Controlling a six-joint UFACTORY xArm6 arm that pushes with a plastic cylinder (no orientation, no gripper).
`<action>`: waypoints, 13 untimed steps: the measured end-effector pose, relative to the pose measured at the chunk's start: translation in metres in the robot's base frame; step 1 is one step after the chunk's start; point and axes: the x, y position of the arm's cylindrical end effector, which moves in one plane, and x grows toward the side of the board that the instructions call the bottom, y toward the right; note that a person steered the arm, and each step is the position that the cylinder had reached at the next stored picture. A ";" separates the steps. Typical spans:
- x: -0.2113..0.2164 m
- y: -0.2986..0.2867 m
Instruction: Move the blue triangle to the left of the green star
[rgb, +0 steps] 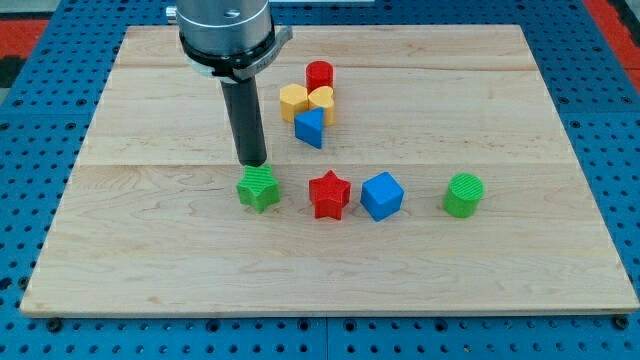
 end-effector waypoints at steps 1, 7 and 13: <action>0.017 -0.002; -0.058 0.062; -0.022 0.014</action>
